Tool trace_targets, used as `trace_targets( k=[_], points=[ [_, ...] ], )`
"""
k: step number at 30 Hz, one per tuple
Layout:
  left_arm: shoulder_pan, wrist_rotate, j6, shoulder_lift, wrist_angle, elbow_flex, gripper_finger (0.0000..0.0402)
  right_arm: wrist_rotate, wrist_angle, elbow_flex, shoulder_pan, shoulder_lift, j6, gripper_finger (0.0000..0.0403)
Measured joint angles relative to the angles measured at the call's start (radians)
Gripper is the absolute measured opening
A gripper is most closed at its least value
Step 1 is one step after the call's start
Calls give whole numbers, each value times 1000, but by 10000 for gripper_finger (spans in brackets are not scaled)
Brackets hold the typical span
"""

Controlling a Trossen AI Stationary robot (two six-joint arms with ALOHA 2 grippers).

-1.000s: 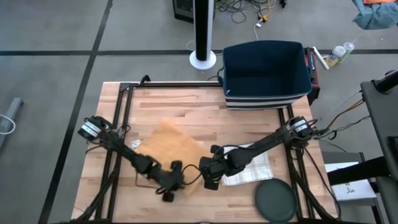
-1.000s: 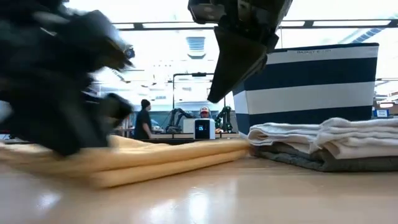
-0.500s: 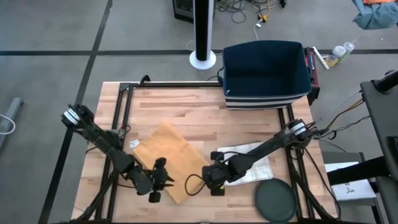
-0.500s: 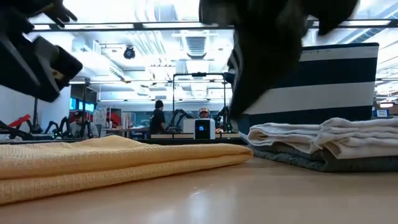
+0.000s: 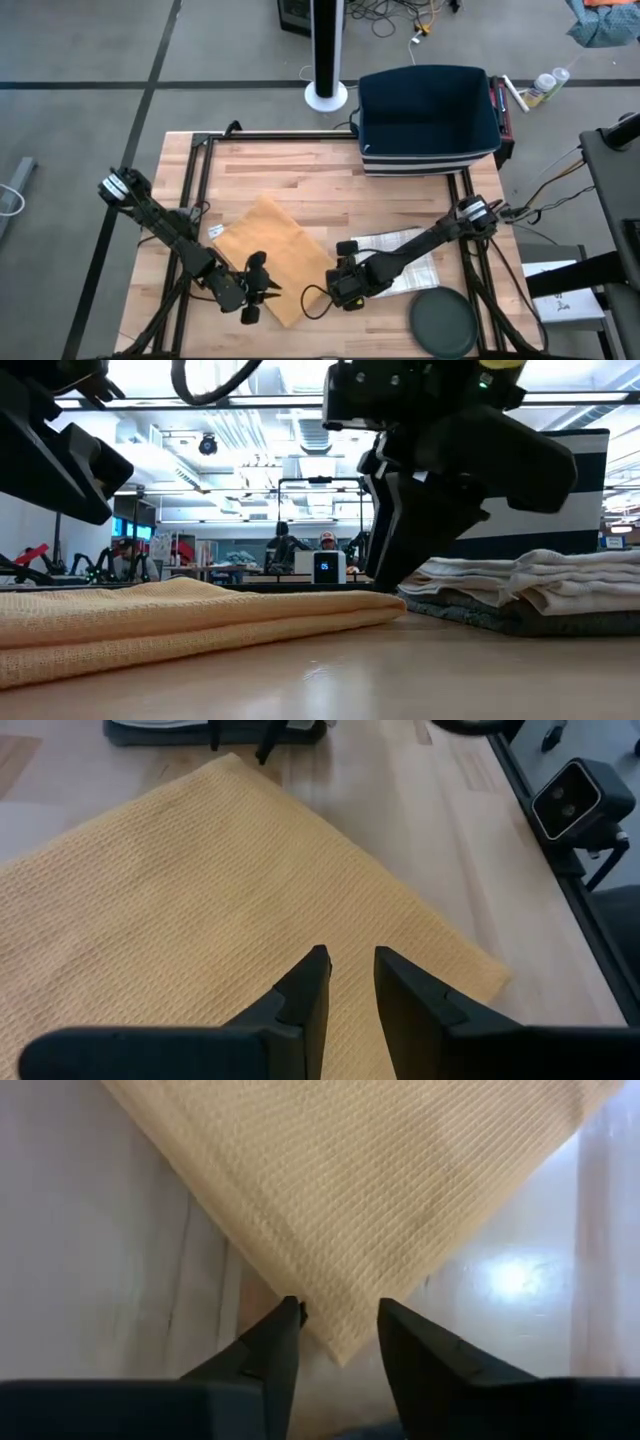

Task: Fold kitchen towel into neat rectangle
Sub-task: Fold the orange towel

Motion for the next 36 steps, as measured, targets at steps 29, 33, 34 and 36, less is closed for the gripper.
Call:
trace_targets(
  k=[29, 33, 34, 36],
  points=[
    [8, -25, -24, 2, 0, -14, 75, 49, 100, -43, 6, 31, -51, 166],
    [8, -25, -24, 2, 1, -16, 75, 51, 99, -35, 3, 24, -38, 147],
    [8, -26, -25, 2, -1, -16, 75, 51, 97, -36, 0, 24, -34, 141],
    [8, -26, -25, 2, 1, -18, 75, 50, 95, -37, -7, 27, -24, 126]
  ],
)
